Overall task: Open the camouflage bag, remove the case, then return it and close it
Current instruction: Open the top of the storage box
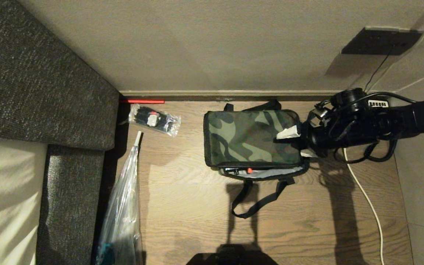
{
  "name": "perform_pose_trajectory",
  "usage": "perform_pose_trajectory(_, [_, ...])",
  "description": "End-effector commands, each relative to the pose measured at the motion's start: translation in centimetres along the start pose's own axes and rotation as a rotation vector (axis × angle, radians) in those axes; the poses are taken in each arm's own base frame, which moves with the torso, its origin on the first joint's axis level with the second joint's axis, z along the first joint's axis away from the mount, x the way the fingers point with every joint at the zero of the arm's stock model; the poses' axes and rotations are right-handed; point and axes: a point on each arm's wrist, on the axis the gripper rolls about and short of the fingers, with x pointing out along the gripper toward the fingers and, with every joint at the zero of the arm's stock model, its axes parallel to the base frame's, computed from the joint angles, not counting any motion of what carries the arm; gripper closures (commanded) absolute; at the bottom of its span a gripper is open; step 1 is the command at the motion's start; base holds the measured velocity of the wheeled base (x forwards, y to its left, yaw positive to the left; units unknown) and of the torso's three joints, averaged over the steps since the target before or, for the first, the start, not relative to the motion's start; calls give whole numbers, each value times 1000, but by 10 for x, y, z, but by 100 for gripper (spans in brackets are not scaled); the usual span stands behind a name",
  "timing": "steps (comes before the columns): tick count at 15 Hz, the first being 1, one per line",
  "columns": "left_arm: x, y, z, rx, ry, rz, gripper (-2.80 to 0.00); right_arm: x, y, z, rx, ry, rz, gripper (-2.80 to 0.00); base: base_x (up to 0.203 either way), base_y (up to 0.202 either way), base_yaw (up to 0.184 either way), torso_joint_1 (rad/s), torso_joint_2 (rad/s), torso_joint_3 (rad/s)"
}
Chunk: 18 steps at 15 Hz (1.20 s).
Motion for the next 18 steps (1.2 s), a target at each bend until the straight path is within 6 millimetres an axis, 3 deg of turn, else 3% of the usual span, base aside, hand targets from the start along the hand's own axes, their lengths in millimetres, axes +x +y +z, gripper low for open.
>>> perform_pose_trajectory(1, [0, 0, 0, 0, 3, 1, 0, 17, 3, -5, 46, 14, 25, -280, 0, 0, 0, 0, 0, 0])
perform_pose_trajectory(3, [0, 0, 0, 0, 3, 1, 0, 24, 2, -4, 37, -7, 39, -280, 0, 0, 0, 0, 0, 0])
perform_pose_trajectory(7, [0, 0, 0, 0, 3, 1, 0, 18, 3, 3, 30, -76, 22, -280, 0, 0, 0, 0, 0, 0])
perform_pose_trajectory(12, [0, 0, 0, 0, 3, 1, 0, 3, 29, 28, 209, -181, 96, -280, 0, 0, 0, 0, 0, 0])
perform_pose_trajectory(18, [0, 0, 0, 0, 3, 1, 0, -8, 46, 36, 233, -216, 153, -280, 0, 0, 0, 0, 0, 0])
